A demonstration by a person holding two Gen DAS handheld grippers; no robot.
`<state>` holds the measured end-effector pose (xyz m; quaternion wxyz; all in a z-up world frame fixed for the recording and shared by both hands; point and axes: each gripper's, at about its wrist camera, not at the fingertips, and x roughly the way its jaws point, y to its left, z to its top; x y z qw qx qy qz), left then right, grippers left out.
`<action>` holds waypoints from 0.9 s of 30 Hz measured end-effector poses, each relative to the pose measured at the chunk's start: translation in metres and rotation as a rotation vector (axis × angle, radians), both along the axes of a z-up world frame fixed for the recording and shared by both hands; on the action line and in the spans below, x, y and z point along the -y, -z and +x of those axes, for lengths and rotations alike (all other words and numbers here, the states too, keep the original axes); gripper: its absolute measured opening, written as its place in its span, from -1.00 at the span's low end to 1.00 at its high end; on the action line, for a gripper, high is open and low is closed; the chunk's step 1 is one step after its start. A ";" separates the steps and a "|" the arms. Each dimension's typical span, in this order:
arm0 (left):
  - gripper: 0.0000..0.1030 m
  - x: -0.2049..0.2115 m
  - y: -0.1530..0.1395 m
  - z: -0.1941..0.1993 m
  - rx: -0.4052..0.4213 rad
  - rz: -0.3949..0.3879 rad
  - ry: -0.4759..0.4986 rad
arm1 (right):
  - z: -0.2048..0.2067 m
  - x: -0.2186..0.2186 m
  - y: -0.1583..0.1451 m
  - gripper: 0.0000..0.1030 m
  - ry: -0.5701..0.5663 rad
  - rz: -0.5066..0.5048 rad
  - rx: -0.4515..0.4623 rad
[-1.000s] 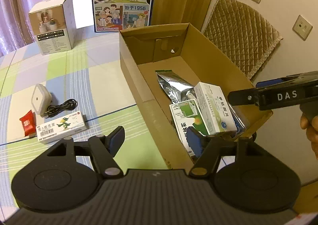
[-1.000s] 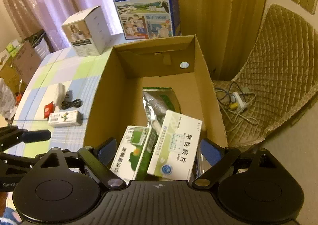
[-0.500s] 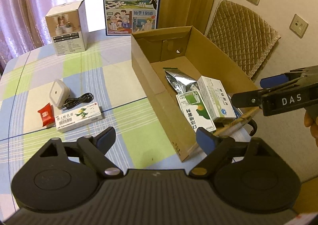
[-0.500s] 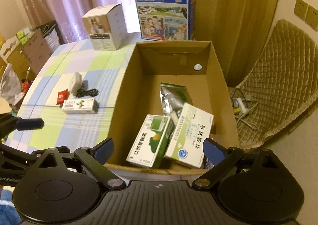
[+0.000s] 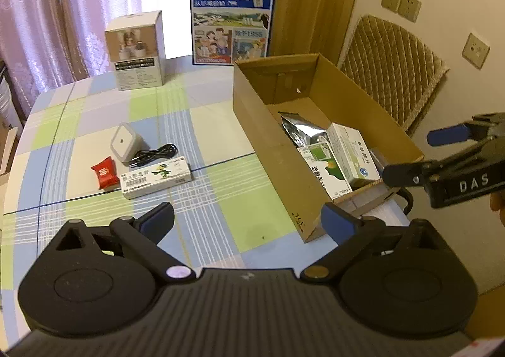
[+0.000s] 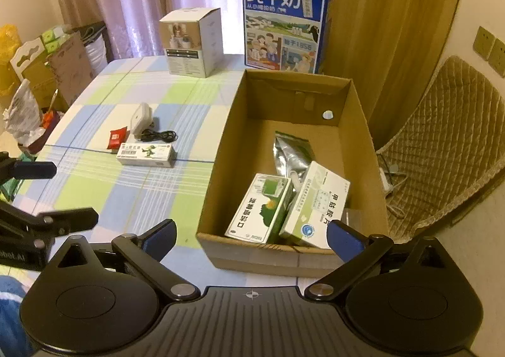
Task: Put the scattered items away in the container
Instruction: 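Withdraw both open tools from the cardboard box back over the table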
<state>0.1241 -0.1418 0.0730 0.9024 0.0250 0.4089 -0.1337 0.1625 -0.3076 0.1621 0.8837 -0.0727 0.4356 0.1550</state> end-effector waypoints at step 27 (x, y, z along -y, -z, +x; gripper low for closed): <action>0.93 -0.071 -0.005 -0.025 0.026 0.018 -0.049 | -0.023 -0.061 -0.007 0.96 -0.129 0.019 0.027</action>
